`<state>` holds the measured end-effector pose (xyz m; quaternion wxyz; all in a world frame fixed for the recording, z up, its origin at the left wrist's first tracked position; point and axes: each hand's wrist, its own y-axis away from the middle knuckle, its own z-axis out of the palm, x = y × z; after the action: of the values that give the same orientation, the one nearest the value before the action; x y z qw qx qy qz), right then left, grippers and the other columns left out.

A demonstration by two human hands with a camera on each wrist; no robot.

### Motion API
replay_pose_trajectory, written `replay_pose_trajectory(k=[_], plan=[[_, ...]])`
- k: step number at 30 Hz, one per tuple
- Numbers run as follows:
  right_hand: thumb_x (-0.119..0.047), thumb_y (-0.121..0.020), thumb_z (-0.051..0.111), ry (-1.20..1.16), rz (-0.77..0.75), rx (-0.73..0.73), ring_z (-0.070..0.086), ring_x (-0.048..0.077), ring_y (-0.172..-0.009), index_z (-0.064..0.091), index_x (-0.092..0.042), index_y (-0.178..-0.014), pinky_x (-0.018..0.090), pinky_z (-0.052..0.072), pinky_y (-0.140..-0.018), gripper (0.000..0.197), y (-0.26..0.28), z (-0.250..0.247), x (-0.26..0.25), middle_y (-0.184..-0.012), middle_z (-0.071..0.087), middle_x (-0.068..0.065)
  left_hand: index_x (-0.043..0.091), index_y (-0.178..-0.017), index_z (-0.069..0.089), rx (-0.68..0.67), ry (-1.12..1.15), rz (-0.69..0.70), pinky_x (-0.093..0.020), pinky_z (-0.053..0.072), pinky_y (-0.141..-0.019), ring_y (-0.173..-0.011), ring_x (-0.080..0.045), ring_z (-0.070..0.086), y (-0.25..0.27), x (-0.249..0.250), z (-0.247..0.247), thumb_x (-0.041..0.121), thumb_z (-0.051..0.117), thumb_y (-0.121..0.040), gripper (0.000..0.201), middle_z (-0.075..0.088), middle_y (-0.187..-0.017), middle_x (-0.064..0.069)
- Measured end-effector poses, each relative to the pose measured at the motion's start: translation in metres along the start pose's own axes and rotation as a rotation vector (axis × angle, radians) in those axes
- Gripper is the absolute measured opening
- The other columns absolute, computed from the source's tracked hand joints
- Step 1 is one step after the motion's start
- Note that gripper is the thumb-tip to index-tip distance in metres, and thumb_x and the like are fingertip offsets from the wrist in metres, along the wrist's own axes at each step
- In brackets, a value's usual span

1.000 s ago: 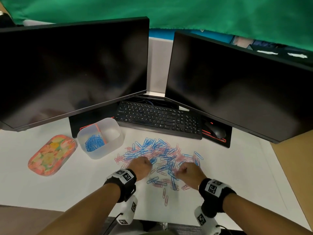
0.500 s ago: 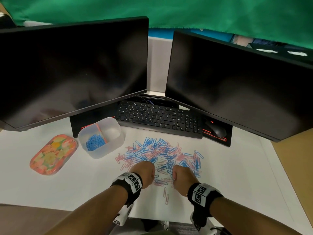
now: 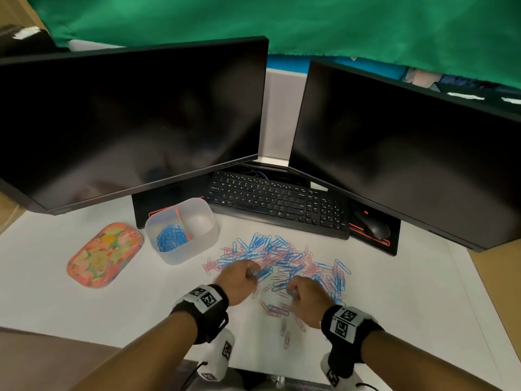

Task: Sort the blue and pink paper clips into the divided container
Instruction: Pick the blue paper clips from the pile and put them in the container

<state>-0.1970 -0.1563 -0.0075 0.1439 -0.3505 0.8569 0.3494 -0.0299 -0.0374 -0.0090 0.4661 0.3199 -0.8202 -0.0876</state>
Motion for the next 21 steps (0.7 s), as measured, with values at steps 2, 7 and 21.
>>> replay_pose_trajectory(k=[2, 7, 21], plan=[[-0.013, -0.095, 0.041, -0.081, -0.011, -0.049, 0.053, 0.013, -0.081, 0.059, -0.01, -0.104, 0.021, 0.043, -0.067, 0.021, -0.005, -0.007, -0.013, -0.101, 0.057, 0.002, 0.009, -0.109, 0.066, 0.001, 0.36, -0.116, -0.02, 0.04, -0.06, -0.069, -0.009, 0.051, 0.003, 0.003, -0.017, -0.001, 0.042, -0.09, 0.032, 0.06, -0.091, -0.002], [-0.02, -0.098, 0.038, -0.364, 0.03, -0.154, 0.051, 0.025, -0.059, 0.055, -0.003, -0.087, 0.036, 0.043, -0.064, 0.027, -0.025, -0.023, -0.057, -0.07, 0.051, 0.014, 0.002, -0.095, 0.061, 0.189, 1.052, -0.247, -0.029, 0.041, -0.054, -0.056, -0.016, 0.044, 0.019, 0.003, -0.069, -0.001, 0.035, -0.089, 0.027, 0.049, -0.07, -0.006], [-0.006, -0.097, 0.038, -0.583, -0.024, -0.318, 0.056, 0.014, -0.045, 0.052, -0.013, -0.081, 0.018, 0.042, -0.037, 0.023, -0.092, -0.026, -0.215, -0.069, 0.055, 0.008, 0.012, -0.104, 0.054, 0.568, 1.127, -0.444, -0.032, 0.045, -0.066, -0.072, -0.02, 0.051, 0.011, -0.033, -0.155, 0.037, 0.048, -0.096, 0.027, 0.051, -0.079, -0.007]])
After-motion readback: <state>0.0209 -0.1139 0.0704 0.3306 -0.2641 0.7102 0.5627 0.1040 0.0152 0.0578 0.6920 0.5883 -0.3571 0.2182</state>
